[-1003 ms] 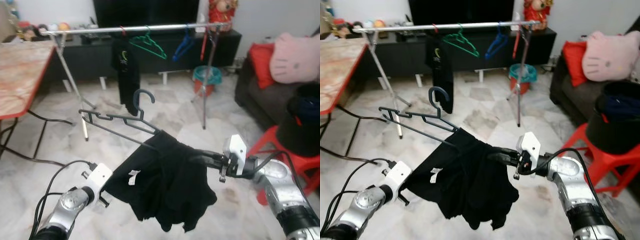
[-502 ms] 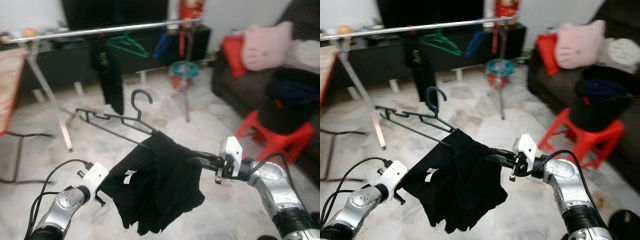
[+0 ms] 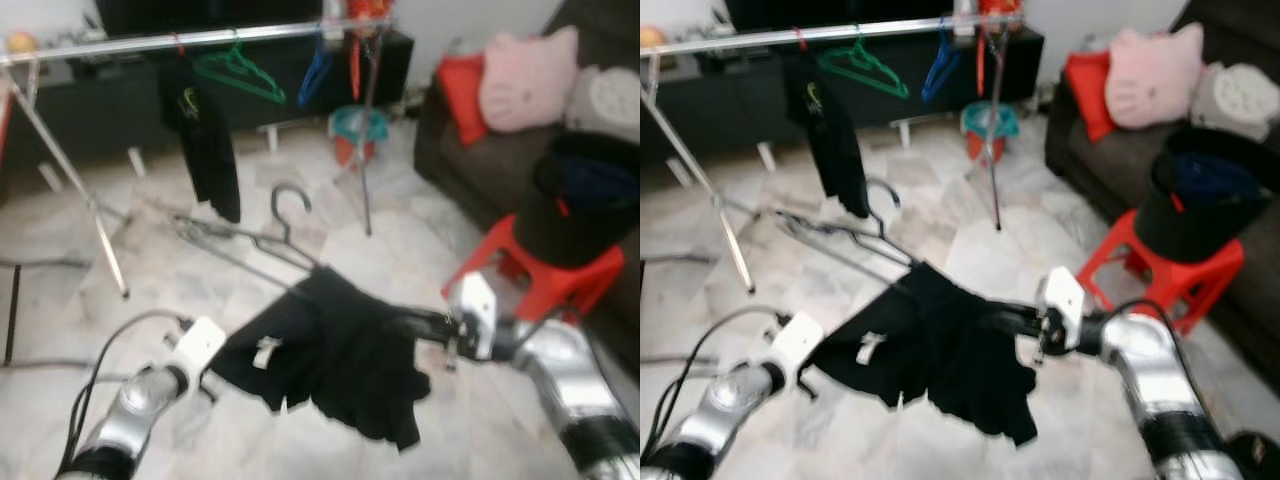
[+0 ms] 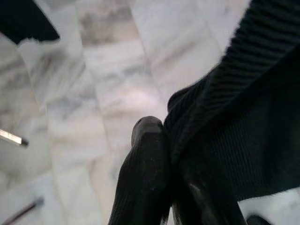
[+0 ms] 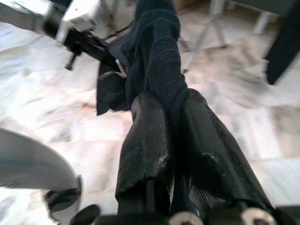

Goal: Hang hanger

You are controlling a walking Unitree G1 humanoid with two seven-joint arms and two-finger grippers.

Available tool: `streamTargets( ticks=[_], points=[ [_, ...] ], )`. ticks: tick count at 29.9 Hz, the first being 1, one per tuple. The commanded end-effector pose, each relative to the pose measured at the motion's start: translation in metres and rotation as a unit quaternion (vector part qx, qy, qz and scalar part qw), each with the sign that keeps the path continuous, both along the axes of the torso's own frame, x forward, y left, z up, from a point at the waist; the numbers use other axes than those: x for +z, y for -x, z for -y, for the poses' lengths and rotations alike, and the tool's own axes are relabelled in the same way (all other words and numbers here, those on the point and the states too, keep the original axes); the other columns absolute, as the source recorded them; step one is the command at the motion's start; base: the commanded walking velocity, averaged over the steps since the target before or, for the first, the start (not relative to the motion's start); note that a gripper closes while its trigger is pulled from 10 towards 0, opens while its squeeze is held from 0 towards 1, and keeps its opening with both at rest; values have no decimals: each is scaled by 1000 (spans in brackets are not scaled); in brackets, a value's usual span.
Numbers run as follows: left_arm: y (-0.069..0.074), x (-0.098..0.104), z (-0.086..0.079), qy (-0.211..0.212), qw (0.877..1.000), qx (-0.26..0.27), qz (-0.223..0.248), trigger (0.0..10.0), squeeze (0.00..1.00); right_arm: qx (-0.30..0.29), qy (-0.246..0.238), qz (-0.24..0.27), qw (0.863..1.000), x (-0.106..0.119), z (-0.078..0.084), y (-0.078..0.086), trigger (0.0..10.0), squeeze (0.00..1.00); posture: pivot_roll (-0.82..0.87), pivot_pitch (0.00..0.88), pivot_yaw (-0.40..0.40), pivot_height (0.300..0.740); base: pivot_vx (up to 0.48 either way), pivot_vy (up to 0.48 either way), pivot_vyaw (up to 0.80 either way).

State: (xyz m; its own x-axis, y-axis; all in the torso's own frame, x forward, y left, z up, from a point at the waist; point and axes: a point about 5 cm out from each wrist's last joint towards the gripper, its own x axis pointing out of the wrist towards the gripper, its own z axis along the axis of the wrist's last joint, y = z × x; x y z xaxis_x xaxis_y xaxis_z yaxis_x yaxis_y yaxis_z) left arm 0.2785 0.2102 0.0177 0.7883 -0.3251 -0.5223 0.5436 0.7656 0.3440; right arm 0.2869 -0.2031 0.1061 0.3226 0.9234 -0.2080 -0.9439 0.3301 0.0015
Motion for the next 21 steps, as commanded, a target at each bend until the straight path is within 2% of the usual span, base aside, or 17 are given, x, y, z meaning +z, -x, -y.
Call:
streamTargets(
  ticks=[1, 6, 9, 10, 18, 21],
  points=[
    [2, -3, -9, -13, 1000, 18, -14, 10000, 0, 0, -16, 14, 1000, 15, 15, 0, 10000, 0, -24, 0, -16, 740, 0, 0, 0],
    [2, -2, -13, -17, 1000, 22, -15, 10000, 0, -21, -38, 29, 999, 25, 27, -2, 10000, 0, -28, 0, -19, 740, 0, 0, 0],
    [2, -2, -17, -22, 999, 26, -15, 10000, 0, -17, -95, 24, 995, 37, 31, 1, 10000, 0, -27, 0, -21, 740, 0, 0, 0],
    [2, -1, -19, -24, 999, 27, -16, 10000, 0, 8, -104, 13, 994, 38, 32, 8, 10000, 0, -28, 0, -21, 740, 0, 0, 0],
    [2, 2, -32, -47, 998, 26, -25, 10000, 0, 67, -112, -22, 991, 33, 39, 30, 10000, 0, -27, 0, -19, 740, 0, 0, 0],
    [-1, 8, -44, -61, 997, 32, -28, 10000, 0, 103, -54, -65, 991, 23, 43, 45, 10000, 0, -25, 0, -17, 740, 0, 0, 0]
  ],
)
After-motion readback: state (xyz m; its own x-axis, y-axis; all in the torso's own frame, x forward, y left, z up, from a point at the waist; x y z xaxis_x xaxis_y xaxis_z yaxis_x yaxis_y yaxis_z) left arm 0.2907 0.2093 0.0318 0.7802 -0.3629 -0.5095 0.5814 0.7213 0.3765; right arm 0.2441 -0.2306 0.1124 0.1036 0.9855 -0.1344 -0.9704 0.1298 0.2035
